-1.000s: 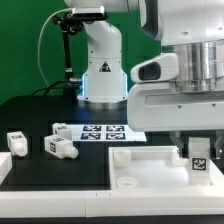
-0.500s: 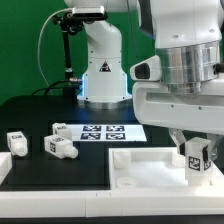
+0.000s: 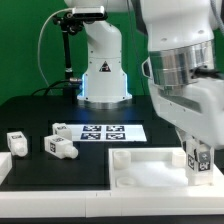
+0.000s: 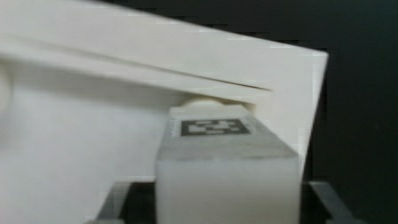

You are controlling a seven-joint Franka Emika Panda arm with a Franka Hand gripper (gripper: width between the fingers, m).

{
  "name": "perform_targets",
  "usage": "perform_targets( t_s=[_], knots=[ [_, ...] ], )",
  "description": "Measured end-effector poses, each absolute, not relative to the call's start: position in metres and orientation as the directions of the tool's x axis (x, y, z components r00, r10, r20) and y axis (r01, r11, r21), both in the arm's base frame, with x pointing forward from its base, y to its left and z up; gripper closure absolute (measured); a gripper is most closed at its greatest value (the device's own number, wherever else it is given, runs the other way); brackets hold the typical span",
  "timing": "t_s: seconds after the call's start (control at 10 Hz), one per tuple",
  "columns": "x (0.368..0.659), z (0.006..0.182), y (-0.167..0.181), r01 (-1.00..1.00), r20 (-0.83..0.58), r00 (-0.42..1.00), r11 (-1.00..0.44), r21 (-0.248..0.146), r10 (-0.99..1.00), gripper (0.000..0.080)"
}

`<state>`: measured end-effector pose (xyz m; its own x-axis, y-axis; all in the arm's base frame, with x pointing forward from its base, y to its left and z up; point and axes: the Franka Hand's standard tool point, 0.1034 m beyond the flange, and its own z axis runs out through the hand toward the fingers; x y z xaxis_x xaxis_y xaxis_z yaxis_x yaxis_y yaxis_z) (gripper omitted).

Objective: Assemble one leg

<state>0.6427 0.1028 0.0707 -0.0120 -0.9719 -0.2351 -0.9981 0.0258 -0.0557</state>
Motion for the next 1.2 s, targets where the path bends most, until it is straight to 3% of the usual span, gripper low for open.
perform_targets(
  t_s=[0.1, 0.4, 0.5, 0.6, 0.7, 1.0, 1.2],
  knots=[
    [0.6426, 0.0710, 0.1044, -0.989, -0.261, -0.126, 0.141, -0.039, -0.957, 0.0512],
    [0.6427, 0.0709, 0.1072, -0.976, -0.261, -0.206, 0.219, -0.020, -0.943, 0.0512],
    [0.6424, 0.0703, 0.1074, -0.981, -0.261, -0.180, 0.193, -0.026, -0.949, 0.0429],
    [0.6416, 0.0698, 0.1077, -0.988, -0.258, -0.136, 0.149, -0.033, -0.957, 0.0248],
    [0.6386, 0.0694, 0.1097, -0.996, -0.251, -0.071, 0.080, -0.027, -0.965, 0.0180],
    [0.6407, 0.0705, 0.1123, -0.893, -0.207, 0.450, -0.443, -0.082, -0.869, 0.0151],
    [0.6400, 0.0689, 0.1129, -0.825, -0.199, 0.565, -0.558, -0.094, -0.801, 0.0151]
  ],
)
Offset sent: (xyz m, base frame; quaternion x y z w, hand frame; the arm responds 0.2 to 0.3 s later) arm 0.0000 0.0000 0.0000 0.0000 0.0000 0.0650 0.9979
